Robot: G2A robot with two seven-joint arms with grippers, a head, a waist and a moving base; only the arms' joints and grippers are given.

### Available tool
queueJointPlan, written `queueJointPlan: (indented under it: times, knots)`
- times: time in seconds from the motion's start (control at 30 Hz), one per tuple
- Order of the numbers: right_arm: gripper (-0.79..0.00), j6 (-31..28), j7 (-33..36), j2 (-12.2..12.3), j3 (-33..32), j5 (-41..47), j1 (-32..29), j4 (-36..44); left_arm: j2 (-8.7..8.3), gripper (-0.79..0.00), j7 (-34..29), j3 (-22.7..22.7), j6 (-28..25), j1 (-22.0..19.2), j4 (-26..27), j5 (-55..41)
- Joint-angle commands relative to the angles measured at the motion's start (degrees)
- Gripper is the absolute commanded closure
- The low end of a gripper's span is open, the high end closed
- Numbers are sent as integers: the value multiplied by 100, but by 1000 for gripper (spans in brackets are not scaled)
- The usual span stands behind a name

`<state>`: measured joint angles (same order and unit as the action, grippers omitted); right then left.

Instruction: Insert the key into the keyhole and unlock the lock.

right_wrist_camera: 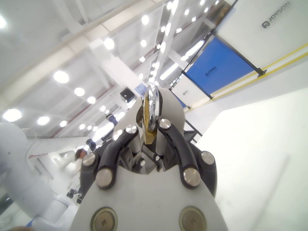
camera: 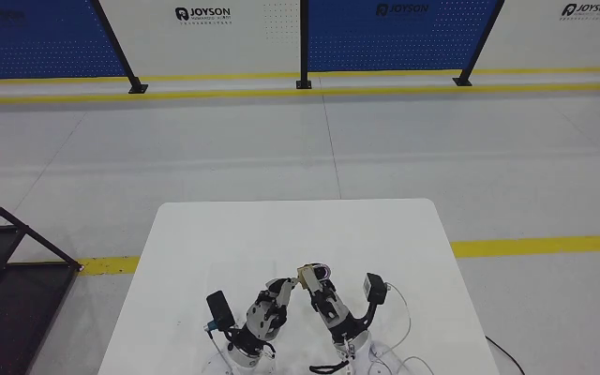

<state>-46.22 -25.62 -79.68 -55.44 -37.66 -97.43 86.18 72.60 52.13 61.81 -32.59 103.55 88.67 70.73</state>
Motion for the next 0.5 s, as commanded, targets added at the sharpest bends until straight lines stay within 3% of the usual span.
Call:
queueJointPlan:
  times: [0.0,0.07,0.17,0.33,0.47]
  knots:
    - [0,-4,11,5,-11,7,-10,12,-4,-148,-30,-20,-110,7,-2,-115]
    - [0,-14,27,10,-21,4,-16,23,-16,-212,-75,5,-174,10,13,-175]
    - [0,-72,66,23,-50,-12,-22,28,-42,-219,-202,45,-478,34,13,-408]
    - [0,-213,132,52,-123,-3,-45,60,-116,-182,-512,241,-980,124,66,-752]
    - [0,-336,231,83,-191,-25,-68,76,-209,-117,-1029,405,-1742,245,84,-1171]
